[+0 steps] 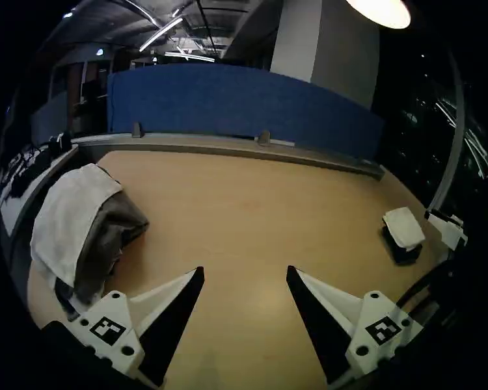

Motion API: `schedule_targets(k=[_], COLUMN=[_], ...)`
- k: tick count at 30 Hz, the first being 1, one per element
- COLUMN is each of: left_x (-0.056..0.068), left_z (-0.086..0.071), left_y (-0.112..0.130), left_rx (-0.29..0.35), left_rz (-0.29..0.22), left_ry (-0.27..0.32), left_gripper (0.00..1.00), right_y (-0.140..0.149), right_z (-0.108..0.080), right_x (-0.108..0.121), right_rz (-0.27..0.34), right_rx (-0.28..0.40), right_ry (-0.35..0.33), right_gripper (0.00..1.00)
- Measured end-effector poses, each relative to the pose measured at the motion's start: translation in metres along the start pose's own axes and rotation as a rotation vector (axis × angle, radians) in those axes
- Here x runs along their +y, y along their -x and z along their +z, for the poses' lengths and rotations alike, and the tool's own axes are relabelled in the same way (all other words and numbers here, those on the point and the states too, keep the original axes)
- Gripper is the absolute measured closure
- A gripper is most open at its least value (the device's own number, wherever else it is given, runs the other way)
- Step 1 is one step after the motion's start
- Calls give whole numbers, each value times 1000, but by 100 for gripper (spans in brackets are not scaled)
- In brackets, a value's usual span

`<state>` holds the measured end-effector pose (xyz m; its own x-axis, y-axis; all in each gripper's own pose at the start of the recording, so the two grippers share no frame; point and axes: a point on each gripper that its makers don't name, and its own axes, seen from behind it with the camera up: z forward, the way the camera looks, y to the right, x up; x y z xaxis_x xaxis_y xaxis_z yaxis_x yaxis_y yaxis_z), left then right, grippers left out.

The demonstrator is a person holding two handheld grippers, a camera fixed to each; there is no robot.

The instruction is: Fold towel

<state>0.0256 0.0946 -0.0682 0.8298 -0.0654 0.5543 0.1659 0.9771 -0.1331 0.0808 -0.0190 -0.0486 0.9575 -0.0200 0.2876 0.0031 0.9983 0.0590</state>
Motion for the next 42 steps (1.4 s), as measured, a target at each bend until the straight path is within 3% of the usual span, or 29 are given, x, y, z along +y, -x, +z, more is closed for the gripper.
schedule_targets(k=[9,18,29,42], left_x=[-18,-36,-65,-64], left_z=[-13,-29,-30,-16], left_y=[-44,-80,-79,-58], left_rx=[191,344,407,474], left_rz=[13,47,28,122], left_ry=[-45,-93,-142,-153], left_gripper=[6,6,6,6], right_y=[-25,-28,-32,-17], right_z=[-8,-8,-3,6], right_x=[-5,-10,-13,-10], right_rz=[71,44,16,72], right_rx=[133,162,181,160], right_ry=[6,23,38,36], right_gripper=[0,0,0,0])
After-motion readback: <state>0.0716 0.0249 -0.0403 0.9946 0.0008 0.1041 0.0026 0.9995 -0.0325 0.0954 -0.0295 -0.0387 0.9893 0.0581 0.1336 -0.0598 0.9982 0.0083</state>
